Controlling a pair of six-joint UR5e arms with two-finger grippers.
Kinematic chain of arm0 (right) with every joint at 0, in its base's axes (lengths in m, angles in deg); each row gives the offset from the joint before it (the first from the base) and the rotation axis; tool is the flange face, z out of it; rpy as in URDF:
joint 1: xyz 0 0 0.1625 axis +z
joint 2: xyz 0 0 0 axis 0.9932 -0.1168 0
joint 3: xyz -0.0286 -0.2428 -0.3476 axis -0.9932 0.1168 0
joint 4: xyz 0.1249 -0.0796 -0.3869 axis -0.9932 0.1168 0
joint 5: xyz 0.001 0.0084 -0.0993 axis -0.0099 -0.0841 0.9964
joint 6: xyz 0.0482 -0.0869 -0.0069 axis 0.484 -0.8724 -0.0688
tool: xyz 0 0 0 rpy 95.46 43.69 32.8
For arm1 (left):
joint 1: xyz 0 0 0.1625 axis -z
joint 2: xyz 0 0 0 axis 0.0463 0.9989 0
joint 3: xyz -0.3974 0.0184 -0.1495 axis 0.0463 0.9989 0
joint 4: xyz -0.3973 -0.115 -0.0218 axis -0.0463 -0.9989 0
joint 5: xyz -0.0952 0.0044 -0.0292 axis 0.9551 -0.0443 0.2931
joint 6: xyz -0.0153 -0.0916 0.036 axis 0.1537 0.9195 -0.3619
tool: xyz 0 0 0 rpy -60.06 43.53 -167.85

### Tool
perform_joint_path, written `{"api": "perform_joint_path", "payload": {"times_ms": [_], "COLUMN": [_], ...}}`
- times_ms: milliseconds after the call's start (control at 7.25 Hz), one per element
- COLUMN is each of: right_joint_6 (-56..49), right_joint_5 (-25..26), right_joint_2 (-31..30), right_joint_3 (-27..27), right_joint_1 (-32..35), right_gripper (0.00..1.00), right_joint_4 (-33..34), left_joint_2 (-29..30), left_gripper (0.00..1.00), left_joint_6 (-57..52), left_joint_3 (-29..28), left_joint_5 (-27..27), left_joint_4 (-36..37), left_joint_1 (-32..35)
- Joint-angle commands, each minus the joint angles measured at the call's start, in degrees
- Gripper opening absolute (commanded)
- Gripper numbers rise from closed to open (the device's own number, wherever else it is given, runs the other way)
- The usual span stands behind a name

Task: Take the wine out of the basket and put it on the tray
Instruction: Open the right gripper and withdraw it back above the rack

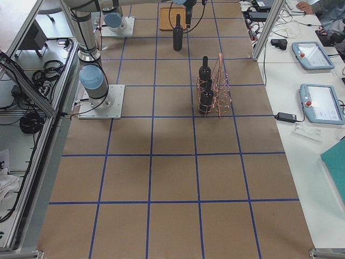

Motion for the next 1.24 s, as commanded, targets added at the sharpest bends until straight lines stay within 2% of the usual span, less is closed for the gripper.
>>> {"api": "perform_joint_path", "payload": {"times_ms": [0, 276, 552, 690, 1103], "right_joint_6": [-12.58, -21.4, -22.13, -21.7, -21.96], "right_joint_5": [1.45, 1.28, 1.54, 1.19, 1.45], "right_joint_2": [-2.52, -4.98, -6.56, -6.92, -7.97], "right_joint_3": [0.05, -0.12, -0.65, -1.43, -1.97], "right_joint_1": [-6.17, -11.73, -11.83, -11.66, -11.66], "right_gripper": [1.0, 1.0, 1.0, 1.0, 1.0], "right_joint_4": [-2.59, -4.17, -4.09, -3.3, -3.39], "left_joint_2": [1.15, 1.77, 1.77, 1.78, 1.95], "left_gripper": [1.0, 1.0, 1.0, 1.0, 1.0], "left_joint_6": [-0.22, -0.4, 0.74, 0.74, 1.18], "left_joint_3": [0.37, 1.59, 1.51, 1.42, 1.51], "left_joint_5": [0.22, -0.04, 0.57, 3.62, 3.91], "left_joint_4": [0.91, 0.83, 1.79, 2.58, 4.87], "left_joint_1": [0.95, 4.1, 4.99, 6.56, 14.03]}}
